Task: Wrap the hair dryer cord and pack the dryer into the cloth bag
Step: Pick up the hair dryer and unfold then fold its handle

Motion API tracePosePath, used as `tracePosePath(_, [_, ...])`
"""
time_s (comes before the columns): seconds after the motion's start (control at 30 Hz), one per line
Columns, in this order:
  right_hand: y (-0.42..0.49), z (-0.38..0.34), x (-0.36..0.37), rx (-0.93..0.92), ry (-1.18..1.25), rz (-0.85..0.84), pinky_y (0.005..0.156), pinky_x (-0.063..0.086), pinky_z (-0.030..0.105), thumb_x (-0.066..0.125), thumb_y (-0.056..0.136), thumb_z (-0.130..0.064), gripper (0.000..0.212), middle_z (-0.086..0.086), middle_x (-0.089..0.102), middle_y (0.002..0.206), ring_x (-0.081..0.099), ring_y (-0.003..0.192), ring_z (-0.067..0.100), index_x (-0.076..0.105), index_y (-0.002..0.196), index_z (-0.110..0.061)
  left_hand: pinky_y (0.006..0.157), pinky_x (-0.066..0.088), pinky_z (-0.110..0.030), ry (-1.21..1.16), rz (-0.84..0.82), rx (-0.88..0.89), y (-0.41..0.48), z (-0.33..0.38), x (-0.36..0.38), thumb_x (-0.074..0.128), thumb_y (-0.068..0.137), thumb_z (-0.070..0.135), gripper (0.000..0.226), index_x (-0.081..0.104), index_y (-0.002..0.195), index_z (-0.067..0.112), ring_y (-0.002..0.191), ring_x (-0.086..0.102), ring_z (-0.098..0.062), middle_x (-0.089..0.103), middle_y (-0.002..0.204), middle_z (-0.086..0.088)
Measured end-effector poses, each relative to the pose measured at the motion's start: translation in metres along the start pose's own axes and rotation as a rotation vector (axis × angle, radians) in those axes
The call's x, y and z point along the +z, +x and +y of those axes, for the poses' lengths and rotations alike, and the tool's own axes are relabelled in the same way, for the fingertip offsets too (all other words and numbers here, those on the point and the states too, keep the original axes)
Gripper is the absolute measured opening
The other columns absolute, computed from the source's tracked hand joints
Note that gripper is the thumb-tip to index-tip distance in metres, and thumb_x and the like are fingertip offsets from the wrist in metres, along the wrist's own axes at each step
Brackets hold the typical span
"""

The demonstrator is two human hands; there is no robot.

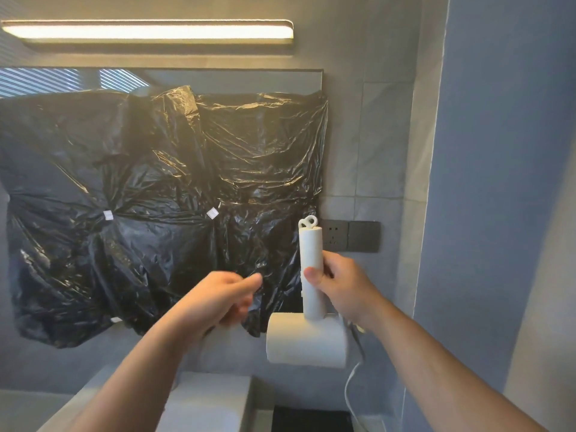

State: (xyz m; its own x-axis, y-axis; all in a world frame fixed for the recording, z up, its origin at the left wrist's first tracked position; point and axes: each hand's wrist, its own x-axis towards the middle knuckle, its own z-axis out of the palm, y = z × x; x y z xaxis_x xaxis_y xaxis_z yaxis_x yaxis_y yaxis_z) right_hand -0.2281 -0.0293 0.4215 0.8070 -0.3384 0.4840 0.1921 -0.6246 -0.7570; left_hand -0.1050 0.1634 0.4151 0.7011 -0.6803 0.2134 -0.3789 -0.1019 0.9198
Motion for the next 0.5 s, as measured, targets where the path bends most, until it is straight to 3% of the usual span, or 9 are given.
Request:
tracePosePath(0.07, [0.002, -0.008, 0.010, -0.014, -0.095, -0.030, 0.069, 0.050, 0.023, 0.060, 0.093, -0.028, 0.011, -0.003, 0.066, 0.085, 0.062, 0.076, 0.015, 0.061, 0.098, -0.018, 0.068, 0.058, -0.030, -0.045, 0.030, 0.172, 0.019, 0.018, 0.003, 0.073, 0.086, 0.039, 0.028, 0.066, 0.092, 0.013, 0.072, 0.069, -0.014, 0.071, 0.083, -0.002])
tracePosePath(0.13, [0.004, -0.015, 0.019, -0.018, -0.129, -0.082, 0.074, 0.053, 0.028, 0.060, 0.092, -0.030, 0.013, -0.003, 0.069, 0.094, 0.065, 0.085, 0.016, 0.063, 0.103, -0.024, 0.087, 0.059, -0.035, -0.128, -0.055, 0.224, 0.031, 0.030, 0.011, 0.075, 0.081, 0.038, 0.043, 0.063, 0.113, 0.011, 0.096, 0.073, -0.018, 0.074, 0.105, -0.006])
tracePosePath(0.27, [0.008, -0.024, 0.026, 0.019, -0.152, -0.135, 0.079, 0.054, 0.029, 0.060, 0.092, -0.032, 0.015, -0.007, 0.069, 0.101, 0.065, 0.093, 0.010, 0.063, 0.106, -0.031, 0.076, 0.060, -0.032, -0.188, -0.032, 0.274, 0.038, 0.036, 0.017, 0.070, 0.091, 0.016, 0.013, 0.070, 0.097, 0.004, 0.082, 0.074, -0.017, 0.075, 0.087, -0.006])
tracePosePath(0.4, [0.012, -0.023, 0.029, 0.030, -0.160, -0.080, 0.077, 0.053, 0.028, 0.065, 0.086, -0.036, 0.021, -0.011, 0.070, 0.096, 0.065, 0.090, 0.009, 0.067, 0.106, -0.029, 0.071, 0.060, -0.032, -0.222, 0.030, 0.287, 0.045, 0.031, 0.013, 0.066, 0.094, 0.017, 0.012, 0.071, 0.094, 0.006, 0.082, 0.074, -0.020, 0.074, 0.087, -0.007])
tracePosePath(0.5, [0.010, -0.014, 0.023, 0.066, -0.191, -0.076, 0.083, 0.053, 0.033, 0.065, 0.081, -0.049, 0.036, -0.014, 0.069, 0.095, 0.065, 0.091, 0.007, 0.064, 0.113, -0.032, 0.071, 0.059, -0.038, -0.298, 0.117, 0.251, 0.053, 0.031, 0.008, 0.060, 0.098, 0.021, 0.016, 0.068, 0.094, 0.008, 0.083, 0.072, -0.026, 0.071, 0.089, -0.008])
